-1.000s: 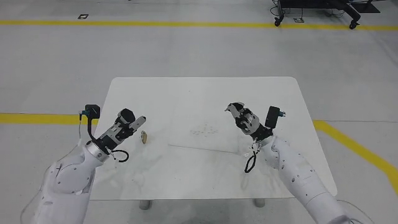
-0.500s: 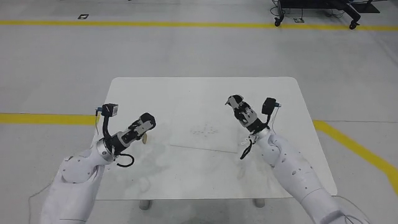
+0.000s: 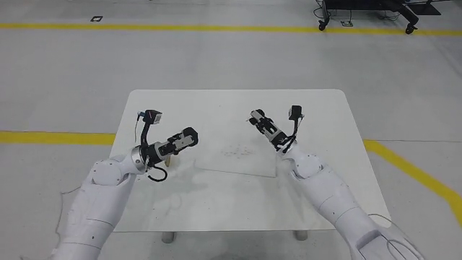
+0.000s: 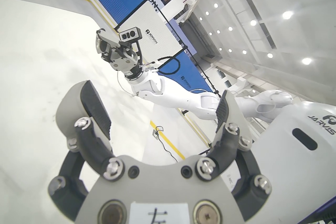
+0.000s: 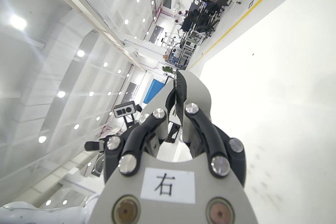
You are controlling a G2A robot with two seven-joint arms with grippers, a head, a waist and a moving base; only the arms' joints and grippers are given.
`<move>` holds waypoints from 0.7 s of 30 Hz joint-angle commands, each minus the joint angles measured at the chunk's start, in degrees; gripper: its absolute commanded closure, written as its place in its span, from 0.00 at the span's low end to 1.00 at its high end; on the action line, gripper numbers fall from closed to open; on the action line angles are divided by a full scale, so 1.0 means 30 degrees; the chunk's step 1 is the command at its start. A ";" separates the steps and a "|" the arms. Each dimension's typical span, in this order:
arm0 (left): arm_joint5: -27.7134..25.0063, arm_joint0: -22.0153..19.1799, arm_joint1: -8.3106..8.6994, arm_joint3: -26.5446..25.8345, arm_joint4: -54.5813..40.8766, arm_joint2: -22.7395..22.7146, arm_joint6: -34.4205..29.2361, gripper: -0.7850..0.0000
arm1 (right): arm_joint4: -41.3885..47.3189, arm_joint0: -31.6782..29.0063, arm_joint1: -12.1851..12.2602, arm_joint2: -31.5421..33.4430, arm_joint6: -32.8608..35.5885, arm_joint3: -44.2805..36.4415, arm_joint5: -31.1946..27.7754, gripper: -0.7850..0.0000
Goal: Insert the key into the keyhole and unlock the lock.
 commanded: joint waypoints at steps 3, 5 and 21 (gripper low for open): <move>-0.0389 -0.0096 -0.0098 0.0035 0.1144 0.0589 0.0911 0.00 | -0.0170 -0.0046 -0.0188 -0.0228 0.0098 -0.0712 -0.0012 1.00; -0.0294 -0.0091 -0.0127 0.0081 0.1261 0.0783 0.1243 0.03 | -0.0326 -0.0102 -0.0222 -0.0287 0.0051 -0.0932 0.0055 1.00; -0.0681 -0.0257 -0.0077 0.0331 0.1576 0.1446 0.1697 0.07 | -0.2219 -0.0883 -0.0508 -0.1287 -0.0361 -0.3211 0.2155 1.00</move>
